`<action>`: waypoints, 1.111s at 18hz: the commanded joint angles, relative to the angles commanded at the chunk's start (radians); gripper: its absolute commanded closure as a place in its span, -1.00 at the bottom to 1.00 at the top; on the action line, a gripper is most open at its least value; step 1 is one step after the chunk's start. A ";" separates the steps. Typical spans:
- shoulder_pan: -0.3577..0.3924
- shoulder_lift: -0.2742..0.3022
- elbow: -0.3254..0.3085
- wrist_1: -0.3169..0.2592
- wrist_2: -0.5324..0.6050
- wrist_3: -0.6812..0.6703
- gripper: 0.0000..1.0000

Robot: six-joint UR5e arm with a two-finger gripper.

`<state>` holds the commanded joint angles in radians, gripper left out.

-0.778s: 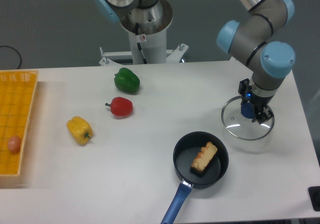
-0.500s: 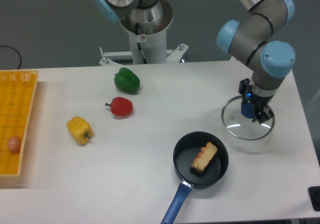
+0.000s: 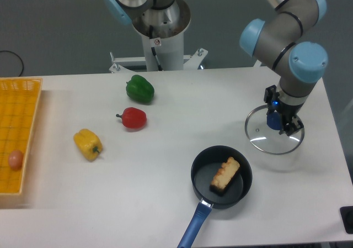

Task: Close the pot lid
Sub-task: 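Lift the held glass lid slightly with the gripper, then carry the glass lid over the black frying pan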

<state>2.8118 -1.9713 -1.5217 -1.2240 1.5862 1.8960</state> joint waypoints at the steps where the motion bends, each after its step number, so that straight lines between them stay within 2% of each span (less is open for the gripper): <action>1: -0.002 0.003 0.002 -0.009 -0.002 -0.002 -0.25; 6: -0.018 0.017 0.011 -0.014 -0.014 -0.037 -0.25; 20: -0.144 0.006 0.052 -0.019 -0.017 -0.215 -0.25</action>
<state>2.6677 -1.9650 -1.4696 -1.2425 1.5693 1.6814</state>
